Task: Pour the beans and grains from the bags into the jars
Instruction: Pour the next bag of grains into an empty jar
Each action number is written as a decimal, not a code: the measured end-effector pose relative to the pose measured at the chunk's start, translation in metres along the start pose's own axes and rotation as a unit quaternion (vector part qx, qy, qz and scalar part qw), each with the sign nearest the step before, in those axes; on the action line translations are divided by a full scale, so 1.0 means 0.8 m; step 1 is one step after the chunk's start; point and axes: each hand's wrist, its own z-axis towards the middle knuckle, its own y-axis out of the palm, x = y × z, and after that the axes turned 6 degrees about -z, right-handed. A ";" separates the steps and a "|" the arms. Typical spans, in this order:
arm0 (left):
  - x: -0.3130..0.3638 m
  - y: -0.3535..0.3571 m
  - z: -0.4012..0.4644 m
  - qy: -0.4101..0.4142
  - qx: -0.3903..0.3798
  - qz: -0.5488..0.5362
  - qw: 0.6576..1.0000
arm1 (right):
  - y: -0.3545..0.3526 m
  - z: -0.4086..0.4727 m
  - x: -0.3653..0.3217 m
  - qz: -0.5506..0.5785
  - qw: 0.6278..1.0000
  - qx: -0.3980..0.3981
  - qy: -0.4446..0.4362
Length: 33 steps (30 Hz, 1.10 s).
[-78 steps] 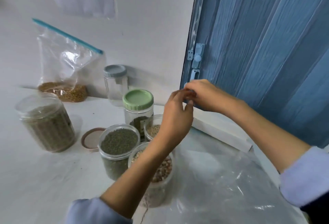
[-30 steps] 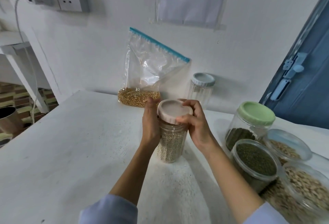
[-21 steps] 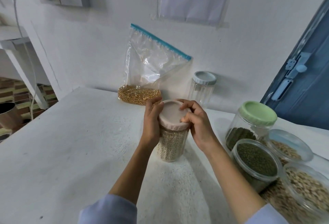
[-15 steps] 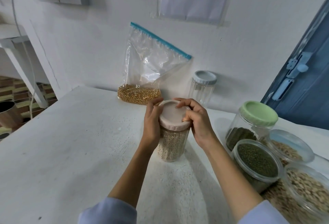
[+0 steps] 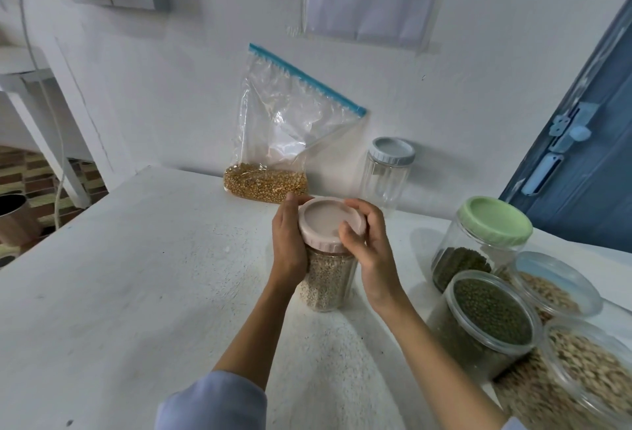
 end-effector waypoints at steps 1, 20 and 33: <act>-0.001 0.000 0.002 -0.013 0.003 0.000 1.000 | -0.001 -0.001 0.001 -0.002 0.999 0.045 -0.014; -0.026 0.001 -0.006 0.032 0.041 0.091 0.994 | -0.009 0.034 -0.019 -0.418 0.891 -0.066 -0.167; -0.035 0.088 0.003 -0.014 0.048 -0.036 0.998 | -0.059 0.067 -0.051 -0.469 0.877 -0.089 0.046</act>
